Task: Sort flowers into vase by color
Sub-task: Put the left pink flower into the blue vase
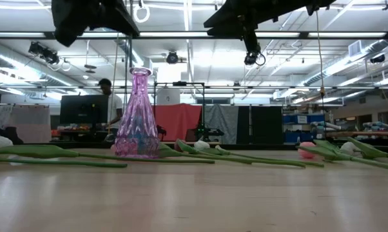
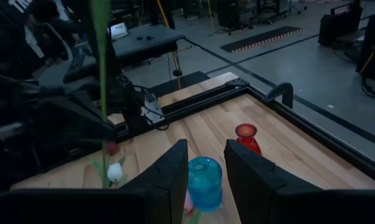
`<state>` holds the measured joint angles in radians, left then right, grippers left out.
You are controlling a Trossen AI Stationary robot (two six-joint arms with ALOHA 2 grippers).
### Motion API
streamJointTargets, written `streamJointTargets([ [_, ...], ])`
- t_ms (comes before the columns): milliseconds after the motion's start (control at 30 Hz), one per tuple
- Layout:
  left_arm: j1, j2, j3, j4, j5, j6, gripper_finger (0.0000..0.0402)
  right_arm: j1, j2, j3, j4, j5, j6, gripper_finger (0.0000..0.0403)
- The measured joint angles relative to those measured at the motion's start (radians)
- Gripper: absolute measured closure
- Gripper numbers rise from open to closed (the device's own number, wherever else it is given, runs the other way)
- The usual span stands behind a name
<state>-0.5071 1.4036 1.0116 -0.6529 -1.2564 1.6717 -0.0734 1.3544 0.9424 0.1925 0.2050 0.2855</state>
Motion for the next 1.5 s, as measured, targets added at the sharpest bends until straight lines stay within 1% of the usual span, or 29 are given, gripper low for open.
streamJointTargets([
  [300,0.019,0.000,-0.004,0.110,-0.004,0.007,0.0391,-0.009,0.000,0.000,0.001,0.000,-0.001,0.0284],
  [567,0.077,0.000,-0.004,0.093,0.008,0.009,0.0391,-0.010,0.000,0.000,0.016,-0.046,-0.001,0.0284],
  [667,0.096,0.000,-0.004,0.086,0.022,0.040,0.0391,-0.010,0.000,0.000,0.016,-0.048,-0.006,0.0284],
  [900,0.079,0.000,-0.004,0.088,0.055,0.110,0.0391,-0.014,0.000,0.000,0.016,-0.048,-0.018,0.0284],
  [1033,0.070,0.000,-0.004,0.103,0.063,0.112,0.0390,-0.021,0.000,0.000,0.016,-0.048,-0.018,0.0284],
  [1133,0.070,0.000,-0.004,0.158,0.039,0.099,0.0390,-0.027,0.000,0.000,0.016,-0.048,-0.017,0.0284],
  [1367,0.051,0.000,-0.004,0.181,0.049,0.103,0.0390,-0.029,0.000,0.000,0.016,-0.048,-0.017,0.0284],
  [1500,0.080,-0.021,-0.004,0.171,0.043,0.080,0.0389,-0.029,0.000,0.000,0.016,-0.048,-0.016,0.0284],
])
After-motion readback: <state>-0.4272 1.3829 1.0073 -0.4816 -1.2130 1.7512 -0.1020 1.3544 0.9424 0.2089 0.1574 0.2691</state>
